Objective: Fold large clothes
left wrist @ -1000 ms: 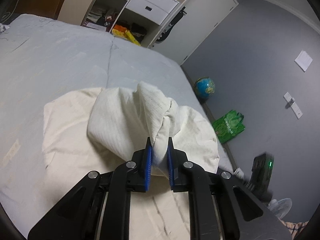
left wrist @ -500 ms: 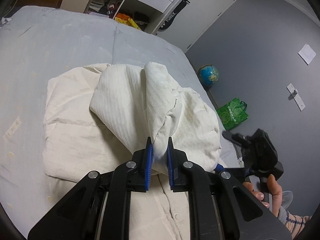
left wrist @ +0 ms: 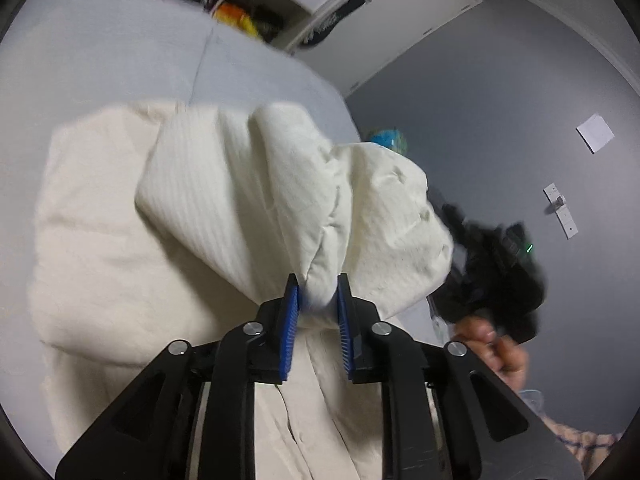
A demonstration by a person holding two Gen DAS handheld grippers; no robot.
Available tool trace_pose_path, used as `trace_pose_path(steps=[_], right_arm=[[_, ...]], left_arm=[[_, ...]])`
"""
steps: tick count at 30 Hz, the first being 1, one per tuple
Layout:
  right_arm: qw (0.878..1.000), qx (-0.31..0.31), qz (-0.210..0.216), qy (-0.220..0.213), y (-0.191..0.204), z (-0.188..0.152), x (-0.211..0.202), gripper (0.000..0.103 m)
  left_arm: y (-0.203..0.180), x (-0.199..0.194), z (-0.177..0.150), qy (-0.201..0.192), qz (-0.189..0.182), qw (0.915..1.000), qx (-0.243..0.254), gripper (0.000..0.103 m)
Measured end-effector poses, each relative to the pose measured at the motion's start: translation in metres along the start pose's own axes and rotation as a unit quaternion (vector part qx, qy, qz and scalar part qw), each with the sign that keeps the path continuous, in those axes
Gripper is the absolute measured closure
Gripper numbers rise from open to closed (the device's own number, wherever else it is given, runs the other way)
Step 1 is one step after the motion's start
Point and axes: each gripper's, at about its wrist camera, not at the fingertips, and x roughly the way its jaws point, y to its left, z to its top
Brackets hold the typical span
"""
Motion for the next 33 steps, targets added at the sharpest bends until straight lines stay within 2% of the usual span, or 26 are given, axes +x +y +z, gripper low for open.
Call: trace_pose_path(steps=[3, 4, 6, 8, 9, 12, 16, 17, 18, 20, 23, 25, 28, 29, 30, 32, 33], right_arm=[[0.999, 0.042, -0.005, -0.004, -0.045, -0.015, -0.012, 0.097], [0.998, 0.060, -0.019, -0.002, -0.063, -0.023, -0.018, 0.097], [0.995, 0.077, -0.059, 0.012, -0.089, -0.038, -0.023, 0.097], [0.993, 0.088, -0.069, 0.022, -0.098, -0.046, -0.024, 0.095], [0.993, 0.091, -0.077, 0.026, -0.098, -0.048, -0.027, 0.090], [0.991, 0.069, -0.108, 0.038, -0.081, -0.045, -0.035, 0.082], [0.989, 0.013, -0.145, 0.029, -0.047, -0.034, -0.044, 0.079], [0.989, -0.001, -0.147, 0.026, -0.038, -0.031, -0.044, 0.072], [0.988, -0.017, -0.152, 0.024, -0.025, -0.027, -0.040, 0.061], [0.985, -0.044, -0.162, 0.027, -0.009, -0.022, -0.035, 0.048], [0.978, -0.092, -0.175, 0.058, 0.011, -0.013, -0.010, 0.044], [0.970, -0.118, -0.197, 0.080, 0.018, -0.016, 0.002, 0.044], [0.956, -0.149, -0.227, 0.111, 0.024, -0.024, 0.022, 0.045], [0.952, -0.156, -0.233, 0.121, 0.023, -0.028, 0.027, 0.053], [0.949, -0.166, -0.235, 0.129, 0.022, -0.032, 0.031, 0.075], [0.942, -0.184, -0.244, 0.142, 0.022, -0.041, 0.037, 0.090], [0.941, -0.195, -0.241, 0.139, 0.021, -0.046, 0.036, 0.092]], left_arm=[[0.013, 0.024, -0.013, 0.050, 0.010, 0.9984, -0.024, 0.078], [0.015, 0.030, -0.017, 0.061, 0.014, 0.9977, -0.026, 0.078], [0.017, 0.044, -0.029, 0.085, 0.037, 0.9957, -0.010, 0.078], [0.016, 0.053, -0.035, 0.095, 0.058, 0.9938, 0.012, 0.078], [0.016, 0.056, -0.037, 0.097, 0.065, 0.9930, 0.019, 0.078], [0.014, 0.062, -0.037, 0.097, 0.075, 0.9919, 0.036, 0.079], [0.006, 0.061, -0.036, 0.092, 0.088, 0.9905, 0.051, 0.078], [0.004, 0.060, -0.036, 0.090, 0.092, 0.9900, 0.057, 0.078], [0.001, 0.056, -0.043, 0.087, 0.096, 0.9895, 0.064, 0.078], [-0.004, 0.056, -0.036, 0.078, 0.106, 0.9882, 0.078, 0.076], [-0.016, 0.049, -0.036, 0.065, 0.119, 0.9853, 0.104, 0.073], [-0.026, 0.041, -0.036, 0.052, 0.121, 0.9841, 0.120, 0.067], [-0.048, 0.031, -0.036, 0.032, 0.121, 0.9823, 0.139, 0.064], [-0.052, 0.029, -0.035, 0.024, 0.122, 0.9814, 0.147, 0.063], [-0.056, 0.028, -0.035, 0.016, 0.124, 0.9799, 0.156, 0.063], [-0.056, 0.032, -0.030, 0.012, 0.133, 0.9776, 0.163, 0.066], [-0.056, 0.037, -0.028, 0.014, 0.134, 0.9774, 0.163, 0.069]])
